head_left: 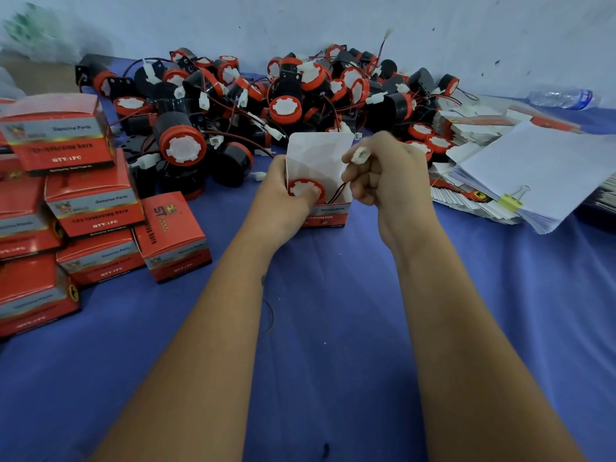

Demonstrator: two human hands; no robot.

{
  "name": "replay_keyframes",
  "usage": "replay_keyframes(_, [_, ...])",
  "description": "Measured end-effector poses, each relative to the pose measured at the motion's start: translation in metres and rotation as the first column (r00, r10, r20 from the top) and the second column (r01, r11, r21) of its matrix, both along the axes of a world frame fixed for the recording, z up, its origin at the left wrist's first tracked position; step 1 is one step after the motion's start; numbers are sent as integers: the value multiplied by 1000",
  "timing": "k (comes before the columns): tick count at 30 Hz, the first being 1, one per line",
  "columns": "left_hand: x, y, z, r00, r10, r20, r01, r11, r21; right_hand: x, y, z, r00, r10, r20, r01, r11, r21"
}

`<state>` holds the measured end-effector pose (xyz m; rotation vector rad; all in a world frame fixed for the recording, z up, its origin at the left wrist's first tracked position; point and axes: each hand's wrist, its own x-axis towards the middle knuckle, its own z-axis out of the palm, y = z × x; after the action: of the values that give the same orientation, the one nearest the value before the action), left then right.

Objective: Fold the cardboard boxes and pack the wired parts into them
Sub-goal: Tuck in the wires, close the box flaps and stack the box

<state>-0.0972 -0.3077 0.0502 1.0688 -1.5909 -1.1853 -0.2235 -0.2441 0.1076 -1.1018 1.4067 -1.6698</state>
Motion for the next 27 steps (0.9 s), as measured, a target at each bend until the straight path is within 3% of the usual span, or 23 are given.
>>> replay_keyframes(4, [1,0,0,1000,-7,-5,7,1000,8,1,3,-1,989,5,-149,-7,1000,-18])
replay_keyframes(7, [0,1,1,1000,-14,-15,14,1000,8,-3,5,2,995,100,5,-101,995,9])
replay_keyframes(9, [0,1,1,1000,-17,-22,17,1000,8,-5,5,3,993,116,27,-117,992,42])
replay_keyframes(11, [1,2,1,1000,-22,-22,22,1000,8,-4,5,2,992,54,-115,-49,998,46])
replay_keyframes(15, [2,2,1,998,-45,-33,45,999,5,-4,4,5,904,-13,-427,44,997,62])
replay_keyframes(21, [3,3,2,998,-63,-24,63,998,-24,-6,7,7,874,-21,-485,75,993,93])
replay_keyframes(27, [3,6,3,996,-85,-19,84,995,-44,10,-2,-2,738,-122,-663,205,977,48])
